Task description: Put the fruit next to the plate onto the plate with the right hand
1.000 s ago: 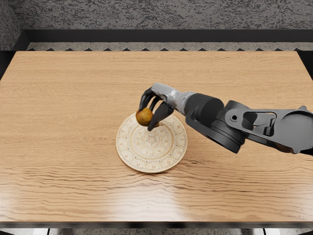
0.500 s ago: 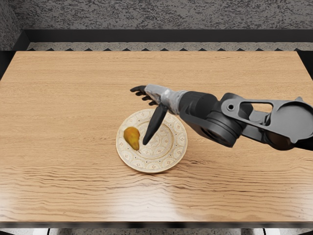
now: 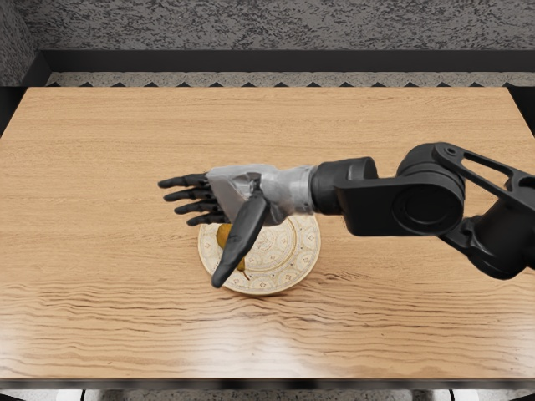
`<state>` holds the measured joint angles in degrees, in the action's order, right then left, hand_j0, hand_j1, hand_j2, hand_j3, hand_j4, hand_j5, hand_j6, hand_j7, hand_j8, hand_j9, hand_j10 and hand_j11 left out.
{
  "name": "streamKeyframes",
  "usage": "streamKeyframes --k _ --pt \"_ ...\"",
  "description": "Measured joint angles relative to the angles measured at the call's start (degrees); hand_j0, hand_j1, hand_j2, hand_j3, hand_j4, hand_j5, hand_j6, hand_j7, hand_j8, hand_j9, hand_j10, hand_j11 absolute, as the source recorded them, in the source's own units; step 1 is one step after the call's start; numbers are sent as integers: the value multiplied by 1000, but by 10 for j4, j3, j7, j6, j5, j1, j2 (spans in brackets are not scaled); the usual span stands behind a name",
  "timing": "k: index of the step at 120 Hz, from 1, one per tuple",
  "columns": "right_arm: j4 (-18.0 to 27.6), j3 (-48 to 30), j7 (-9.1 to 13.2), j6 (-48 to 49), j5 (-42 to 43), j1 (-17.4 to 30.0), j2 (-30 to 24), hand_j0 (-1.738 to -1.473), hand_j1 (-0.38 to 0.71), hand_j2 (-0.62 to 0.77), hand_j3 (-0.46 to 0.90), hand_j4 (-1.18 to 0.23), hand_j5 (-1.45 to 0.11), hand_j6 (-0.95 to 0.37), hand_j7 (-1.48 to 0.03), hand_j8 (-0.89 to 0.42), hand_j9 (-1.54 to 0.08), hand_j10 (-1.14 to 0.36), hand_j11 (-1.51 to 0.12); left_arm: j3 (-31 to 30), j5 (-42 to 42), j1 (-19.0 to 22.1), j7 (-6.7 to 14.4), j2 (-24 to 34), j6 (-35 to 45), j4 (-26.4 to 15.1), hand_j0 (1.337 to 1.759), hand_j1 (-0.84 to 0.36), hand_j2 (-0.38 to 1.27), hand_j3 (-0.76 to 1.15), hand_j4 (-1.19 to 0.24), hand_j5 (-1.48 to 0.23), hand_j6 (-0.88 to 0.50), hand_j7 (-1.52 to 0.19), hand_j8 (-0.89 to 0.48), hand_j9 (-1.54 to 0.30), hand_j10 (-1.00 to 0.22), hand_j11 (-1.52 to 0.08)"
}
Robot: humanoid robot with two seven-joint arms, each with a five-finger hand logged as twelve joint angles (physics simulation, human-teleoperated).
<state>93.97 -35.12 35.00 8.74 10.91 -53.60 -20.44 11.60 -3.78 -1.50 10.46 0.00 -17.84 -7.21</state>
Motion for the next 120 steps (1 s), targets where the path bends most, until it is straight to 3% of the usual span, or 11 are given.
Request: streamKeyframes --k 18,38,77,120 --pt "-4 -63 0 143 -69 75 -56 -1658 -347 2 0 -3 -4 -2 -4 -2 -4 -3 -4 0 0 3 0 0 0 0 1658 332 3 0 -14 -18 -14 -18 -14 -18 -14 -18" --pt "-10 -92 0 235 -130 106 -140 -1658 -348 1 0 -1 -2 -1 -2 -1 -2 -1 -2 -1 0 0 0 0 0 -1 1658 332 3 0 -14 -18 -14 -18 -14 -18 -14 -18" --pt "-65 -109 0 261 -192 131 -279 -1658 -349 1 0 0 0 1 0 0 0 0 0 0 0 4 0 0 0 0 1658 332 3 0 -14 -18 -14 -18 -14 -18 -14 -18" --pt "-161 -106 0 263 -224 162 -355 -1658 -349 0 0 0 0 2 0 1 0 1 0 0 0 4 0 0 0 1 1658 332 3 0 -14 -18 -14 -18 -14 -18 -14 -18"
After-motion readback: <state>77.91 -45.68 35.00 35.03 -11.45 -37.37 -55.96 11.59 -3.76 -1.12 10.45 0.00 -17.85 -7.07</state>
